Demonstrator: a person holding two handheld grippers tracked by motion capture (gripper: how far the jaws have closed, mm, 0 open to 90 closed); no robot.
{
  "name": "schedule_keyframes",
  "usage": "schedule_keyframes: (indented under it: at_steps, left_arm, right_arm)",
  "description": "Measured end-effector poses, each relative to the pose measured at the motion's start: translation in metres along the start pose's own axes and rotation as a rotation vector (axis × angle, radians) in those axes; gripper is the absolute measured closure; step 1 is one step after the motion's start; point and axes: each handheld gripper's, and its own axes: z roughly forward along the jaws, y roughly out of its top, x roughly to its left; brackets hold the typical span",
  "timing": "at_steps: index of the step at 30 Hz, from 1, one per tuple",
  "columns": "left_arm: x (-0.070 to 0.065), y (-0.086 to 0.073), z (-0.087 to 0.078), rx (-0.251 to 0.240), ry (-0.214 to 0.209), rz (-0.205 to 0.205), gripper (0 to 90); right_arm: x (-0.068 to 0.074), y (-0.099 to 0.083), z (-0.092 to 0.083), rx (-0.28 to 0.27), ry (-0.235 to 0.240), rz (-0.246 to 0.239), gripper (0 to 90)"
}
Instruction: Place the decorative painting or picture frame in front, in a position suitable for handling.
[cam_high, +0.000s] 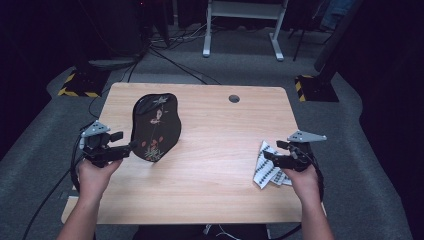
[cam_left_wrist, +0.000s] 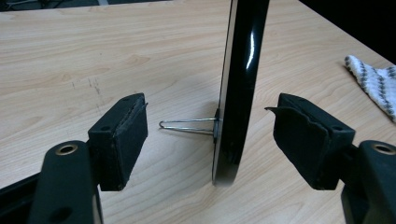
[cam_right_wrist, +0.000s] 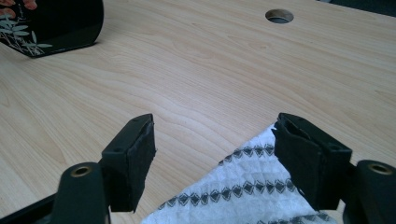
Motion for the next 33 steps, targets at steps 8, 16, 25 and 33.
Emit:
schedule_keyframes:
  at_steps: [8, 16, 25, 33]
  left_arm:
    - [0.002, 0.008, 0.026, 0.003, -0.066, -0.029, 27.8]
    - [-0.001, 0.008, 0.046, 0.034, -0.04, 0.016, 46.8]
    - [0.0, 0.009, 0.055, 0.07, -0.078, 0.022, 62.3]
    - [-0.001, 0.008, 0.06, 0.057, -0.089, 0.079, 75.7]
  right_arm:
    - [0.01, -0.003, 0.001, 0.015, 0.009, -0.016, 30.2]
    - [0.011, -0.006, -0.002, 0.015, 0.006, -0.009, 30.5]
    - [0.014, -0.006, 0.003, 0.025, 0.017, -0.02, 30.5]
    - [0.014, -0.01, 0.002, 0.036, 0.016, -0.012, 30.6]
